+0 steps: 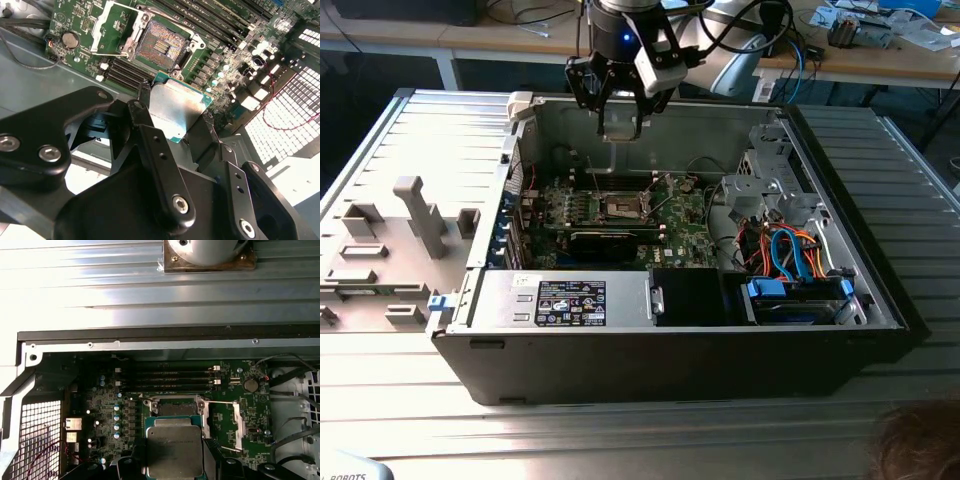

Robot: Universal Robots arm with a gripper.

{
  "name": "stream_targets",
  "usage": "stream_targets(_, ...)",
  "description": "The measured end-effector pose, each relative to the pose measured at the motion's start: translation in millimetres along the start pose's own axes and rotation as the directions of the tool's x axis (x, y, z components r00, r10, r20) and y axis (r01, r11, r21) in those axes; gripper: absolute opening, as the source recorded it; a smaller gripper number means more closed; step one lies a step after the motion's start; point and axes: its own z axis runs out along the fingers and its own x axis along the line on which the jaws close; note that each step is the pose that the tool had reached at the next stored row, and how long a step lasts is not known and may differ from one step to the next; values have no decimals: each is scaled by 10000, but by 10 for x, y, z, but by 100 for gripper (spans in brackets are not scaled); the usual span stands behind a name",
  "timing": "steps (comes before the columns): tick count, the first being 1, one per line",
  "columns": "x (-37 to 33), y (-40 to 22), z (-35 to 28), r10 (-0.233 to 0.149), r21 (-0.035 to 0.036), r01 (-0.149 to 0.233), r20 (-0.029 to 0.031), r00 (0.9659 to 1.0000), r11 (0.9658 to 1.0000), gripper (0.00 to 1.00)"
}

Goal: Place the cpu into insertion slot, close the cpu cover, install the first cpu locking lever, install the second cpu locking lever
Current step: 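Place the cpu into insertion slot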

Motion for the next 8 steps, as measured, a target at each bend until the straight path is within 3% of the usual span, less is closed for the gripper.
stream_targets(8,7,-2,27,-1,-1,1,0,10000,10000,54)
